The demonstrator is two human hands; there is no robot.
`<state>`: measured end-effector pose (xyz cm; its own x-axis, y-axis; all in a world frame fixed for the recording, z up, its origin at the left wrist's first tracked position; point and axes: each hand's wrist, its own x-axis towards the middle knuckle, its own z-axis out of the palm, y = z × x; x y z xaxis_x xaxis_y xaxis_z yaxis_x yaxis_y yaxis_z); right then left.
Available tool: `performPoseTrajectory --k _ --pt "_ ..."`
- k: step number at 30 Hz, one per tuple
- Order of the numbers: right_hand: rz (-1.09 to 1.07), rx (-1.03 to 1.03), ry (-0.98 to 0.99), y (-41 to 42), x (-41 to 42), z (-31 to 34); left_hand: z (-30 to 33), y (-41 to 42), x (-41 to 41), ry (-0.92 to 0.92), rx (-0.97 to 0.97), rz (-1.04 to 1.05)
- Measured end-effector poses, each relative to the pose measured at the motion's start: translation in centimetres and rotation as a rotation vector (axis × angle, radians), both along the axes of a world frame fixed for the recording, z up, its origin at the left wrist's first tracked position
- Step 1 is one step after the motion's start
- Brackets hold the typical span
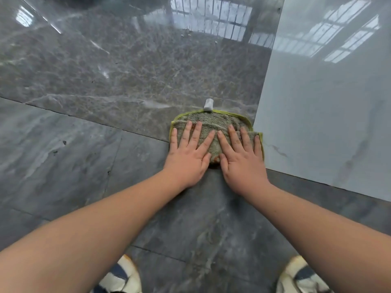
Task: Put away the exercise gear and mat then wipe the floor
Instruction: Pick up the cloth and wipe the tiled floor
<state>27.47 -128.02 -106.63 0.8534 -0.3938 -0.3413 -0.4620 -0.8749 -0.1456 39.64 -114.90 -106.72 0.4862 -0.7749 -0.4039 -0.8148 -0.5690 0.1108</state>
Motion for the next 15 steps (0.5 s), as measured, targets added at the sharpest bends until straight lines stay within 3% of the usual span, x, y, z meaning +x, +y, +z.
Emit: performPoseTrajectory --k 10,15 --pt "0.032 0.061 0.070 7.7 -12.0 0.9 0.0 7.8 -8.6 0.041 -0.073 -0.271" --pt "0.046 0.036 0.066 8.3 -13.1 0.4 -0.2 7.9 -10.2 0.035 -0.050 -0.219"
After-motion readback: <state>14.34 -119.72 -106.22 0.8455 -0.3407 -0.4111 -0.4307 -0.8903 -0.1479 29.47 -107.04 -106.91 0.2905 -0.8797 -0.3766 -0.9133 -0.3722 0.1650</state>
